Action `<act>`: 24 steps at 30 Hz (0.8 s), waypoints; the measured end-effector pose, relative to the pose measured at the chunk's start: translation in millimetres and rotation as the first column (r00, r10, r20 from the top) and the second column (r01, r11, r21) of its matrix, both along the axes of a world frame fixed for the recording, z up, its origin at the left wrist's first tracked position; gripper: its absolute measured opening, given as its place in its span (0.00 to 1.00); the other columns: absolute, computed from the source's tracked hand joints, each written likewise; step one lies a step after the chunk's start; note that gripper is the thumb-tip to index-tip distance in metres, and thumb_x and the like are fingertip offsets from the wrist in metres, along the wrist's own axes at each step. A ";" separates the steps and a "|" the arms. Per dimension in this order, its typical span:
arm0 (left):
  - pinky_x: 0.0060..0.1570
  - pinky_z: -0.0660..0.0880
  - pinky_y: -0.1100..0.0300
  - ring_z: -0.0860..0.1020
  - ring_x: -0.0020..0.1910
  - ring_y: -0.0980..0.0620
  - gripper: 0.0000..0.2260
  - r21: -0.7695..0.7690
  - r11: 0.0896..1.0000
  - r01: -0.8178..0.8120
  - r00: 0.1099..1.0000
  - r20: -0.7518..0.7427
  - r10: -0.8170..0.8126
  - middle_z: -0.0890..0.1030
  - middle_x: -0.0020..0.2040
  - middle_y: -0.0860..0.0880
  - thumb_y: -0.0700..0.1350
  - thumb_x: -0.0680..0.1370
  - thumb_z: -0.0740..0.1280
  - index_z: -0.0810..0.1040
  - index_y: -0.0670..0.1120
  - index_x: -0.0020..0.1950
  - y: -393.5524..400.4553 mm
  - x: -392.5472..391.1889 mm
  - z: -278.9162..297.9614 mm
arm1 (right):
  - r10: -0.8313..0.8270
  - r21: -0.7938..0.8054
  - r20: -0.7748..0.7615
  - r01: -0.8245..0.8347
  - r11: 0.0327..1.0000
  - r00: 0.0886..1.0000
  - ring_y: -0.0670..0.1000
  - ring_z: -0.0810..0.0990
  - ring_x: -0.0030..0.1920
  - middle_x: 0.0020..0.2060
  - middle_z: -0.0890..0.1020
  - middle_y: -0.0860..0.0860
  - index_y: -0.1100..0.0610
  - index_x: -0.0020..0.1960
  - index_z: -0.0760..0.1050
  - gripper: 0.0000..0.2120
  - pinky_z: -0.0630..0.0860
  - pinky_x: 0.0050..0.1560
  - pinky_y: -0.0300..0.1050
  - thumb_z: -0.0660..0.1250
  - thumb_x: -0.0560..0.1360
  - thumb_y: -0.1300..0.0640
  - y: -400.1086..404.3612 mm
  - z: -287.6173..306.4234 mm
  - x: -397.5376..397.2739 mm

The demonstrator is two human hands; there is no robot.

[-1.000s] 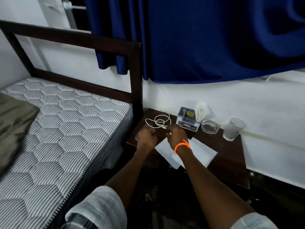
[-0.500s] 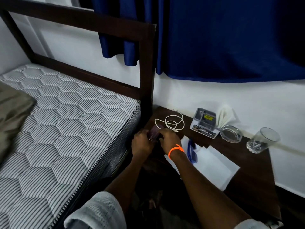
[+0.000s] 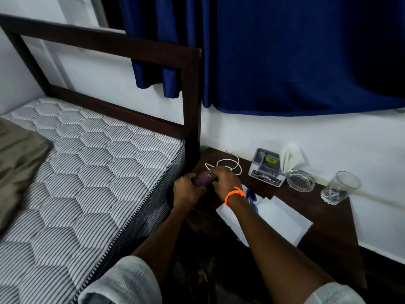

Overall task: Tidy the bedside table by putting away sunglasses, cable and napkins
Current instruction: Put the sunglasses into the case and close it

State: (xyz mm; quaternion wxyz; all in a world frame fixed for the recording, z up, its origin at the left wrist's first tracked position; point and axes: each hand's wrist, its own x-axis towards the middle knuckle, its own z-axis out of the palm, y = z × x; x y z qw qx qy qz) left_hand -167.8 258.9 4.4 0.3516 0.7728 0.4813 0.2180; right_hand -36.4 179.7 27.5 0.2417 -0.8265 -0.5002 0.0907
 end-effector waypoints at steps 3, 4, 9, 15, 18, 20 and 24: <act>0.59 0.79 0.56 0.85 0.54 0.47 0.28 0.000 1.000 -0.010 0.998 0.068 0.010 0.87 0.53 0.46 0.51 0.65 0.80 0.83 0.47 0.64 -5.7 -6.5 20.1 | 0.014 -0.016 0.001 -0.014 1.000 1.000 0.55 0.76 0.66 0.65 0.78 0.51 0.47 0.66 0.77 0.27 0.74 0.66 0.48 0.73 0.70 0.64 -6.3 20.0 1.4; 0.57 0.79 0.58 0.85 0.53 0.48 0.27 0.012 1.000 -0.006 0.996 0.088 0.005 0.88 0.52 0.46 0.51 0.66 0.79 0.84 0.47 0.63 -8.1 -8.6 28.0 | 0.016 -0.017 -0.011 -0.017 1.000 1.000 0.55 0.76 0.67 0.67 0.77 0.51 0.47 0.68 0.76 0.28 0.73 0.67 0.49 0.74 0.70 0.63 -9.0 27.8 2.1; 0.52 0.79 0.60 0.83 0.48 0.52 0.28 0.055 0.998 0.006 0.981 0.195 -0.017 0.87 0.50 0.47 0.54 0.63 0.77 0.85 0.46 0.61 -14.6 -15.5 65.6 | 0.003 0.069 -0.014 -0.002 0.998 1.000 0.56 0.77 0.65 0.64 0.79 0.53 0.49 0.67 0.77 0.28 0.74 0.67 0.49 0.77 0.69 0.61 -21.7 66.6 6.2; 0.39 0.73 0.78 0.80 0.47 0.66 0.28 -0.011 0.998 0.064 0.930 0.364 -0.056 0.82 0.48 0.61 0.53 0.63 0.82 0.82 0.52 0.62 -18.9 -13.8 105.8 | 0.090 0.132 0.064 -0.097 0.986 0.994 0.54 0.74 0.65 0.62 0.80 0.50 0.51 0.66 0.78 0.24 0.73 0.67 0.52 0.76 0.71 0.58 -41.5 112.6 13.9; 0.46 0.78 0.67 0.83 0.50 0.58 0.32 -0.090 0.995 0.050 0.876 0.482 0.000 0.84 0.52 0.55 0.56 0.59 0.81 0.81 0.53 0.62 -21.9 -9.2 124.5 | 0.103 0.200 0.101 -0.122 0.972 0.990 0.53 0.77 0.62 0.58 0.83 0.49 0.51 0.63 0.81 0.20 0.75 0.63 0.51 0.76 0.71 0.57 -52.7 134.4 18.7; 0.49 0.83 0.57 0.85 0.52 0.51 0.33 -0.195 0.977 0.090 0.801 0.597 0.046 0.84 0.55 0.49 0.53 0.58 0.83 0.80 0.51 0.61 -24.9 -5.2 136.2 | 0.121 0.250 0.103 -0.143 0.958 0.987 0.53 0.79 0.59 0.57 0.84 0.51 0.54 0.62 0.82 0.19 0.76 0.62 0.50 0.75 0.72 0.57 -60.3 148.1 21.4; 0.55 0.84 0.45 0.84 0.57 0.37 0.26 -0.388 0.875 0.289 0.600 0.786 0.150 0.76 0.64 0.36 0.36 0.66 0.82 0.76 0.45 0.59 -32.4 3.0 159.0 | 0.141 0.362 0.074 -0.158 0.919 0.987 0.51 0.82 0.54 0.55 0.85 0.53 0.56 0.63 0.82 0.17 0.78 0.58 0.42 0.74 0.74 0.57 -70.8 171.8 23.4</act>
